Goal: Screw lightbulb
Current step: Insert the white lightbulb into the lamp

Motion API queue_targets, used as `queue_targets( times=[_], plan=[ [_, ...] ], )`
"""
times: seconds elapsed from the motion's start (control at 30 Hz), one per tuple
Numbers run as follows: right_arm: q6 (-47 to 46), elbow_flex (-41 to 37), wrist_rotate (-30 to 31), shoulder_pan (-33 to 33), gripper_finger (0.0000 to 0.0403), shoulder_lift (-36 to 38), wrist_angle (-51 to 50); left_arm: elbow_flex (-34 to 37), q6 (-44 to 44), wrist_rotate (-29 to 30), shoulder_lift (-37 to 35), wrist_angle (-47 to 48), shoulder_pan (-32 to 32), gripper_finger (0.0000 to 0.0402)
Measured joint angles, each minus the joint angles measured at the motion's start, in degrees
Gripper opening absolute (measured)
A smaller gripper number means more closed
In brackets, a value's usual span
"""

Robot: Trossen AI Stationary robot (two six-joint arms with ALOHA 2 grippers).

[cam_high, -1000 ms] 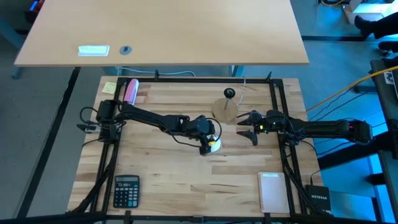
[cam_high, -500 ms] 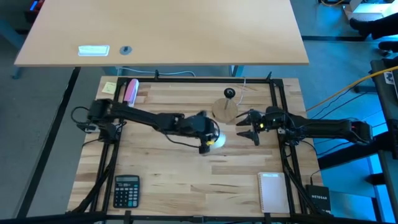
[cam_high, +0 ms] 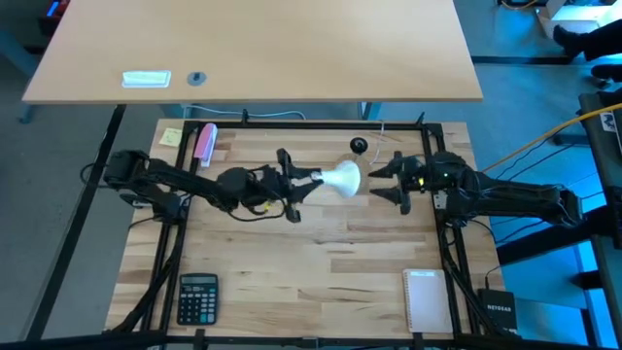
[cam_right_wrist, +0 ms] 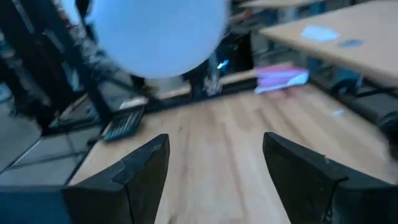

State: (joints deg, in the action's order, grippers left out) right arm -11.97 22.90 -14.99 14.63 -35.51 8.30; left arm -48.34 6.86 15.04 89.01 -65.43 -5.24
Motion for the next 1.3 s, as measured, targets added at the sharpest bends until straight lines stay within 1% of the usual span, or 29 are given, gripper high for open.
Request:
queue_targets(
  times=[0.1,0.2,0.27,0.37,0.5,0.57,0.67,0.73,0.83,0.93,1.1,1.3],
  plan=[
    [-0.1,0.0,2.5,0.0,0.0264,-0.8,0.9,1.9,-0.8,-0.8,0.2,-5.6,0.1,0.0098],
    [-0.1,-0.5,3.0,0.0,0.0264,-3.4,4.0,2.3,-1.6,-1.1,0.2,-10.6,0.2,0.0097],
    [-0.2,-1.2,2.9,-0.8,0.0266,-7.0,10.7,2.2,-1.3,-1.5,0.2,-11.7,0.3,0.0097],
    [0.5,-1.6,3.0,-3.4,0.0279,-14.8,21.7,1.7,-1.0,-1.8,0.3,-11.7,0.7,0.0097],
    [1.9,-1.6,2.5,-6.8,0.0292,-26.0,43.3,1.2,-1.0,-1.8,0.3,-11.8,1.2,0.0097],
    [2.9,-1.6,2.4,-8.3,0.0292,-31.4,52.2,1.2,-1.0,-1.8,0.3,-11.6,1.3,0.0097],
    [5.5,-1.5,3.1,-9.7,0.0287,-38.1,61.0,1.2,-1.0,-1.8,0.3,-11.8,1.2,0.0097],
    [7.5,-1.5,3.5,-10.4,0.0282,-41.9,64.2,1.2,-1.0,-1.8,0.3,-11.1,1.2,0.0097],
    [7.9,-0.3,4.5,-10.9,0.0281,-46.6,69.1,1.2,-1.6,-1.8,0.3,-8.7,1.2,0.0097],
    [8.0,2.2,4.7,-10.9,0.0283,-48.7,72.3,1.2,-1.7,-1.8,0.3,-7.0,1.2,0.0097],
    [10.5,3.6,5.0,-10.9,0.0284,-47.9,71.6,1.1,-0.8,-1.8,0.2,-6.2,0.7,0.0097],
    [9.4,3.6,4.9,-10.9,0.0284,-45.3,71.1,1.1,-0.9,-1.9,0.1,-3.6,0.2,0.0097]
  ],
)
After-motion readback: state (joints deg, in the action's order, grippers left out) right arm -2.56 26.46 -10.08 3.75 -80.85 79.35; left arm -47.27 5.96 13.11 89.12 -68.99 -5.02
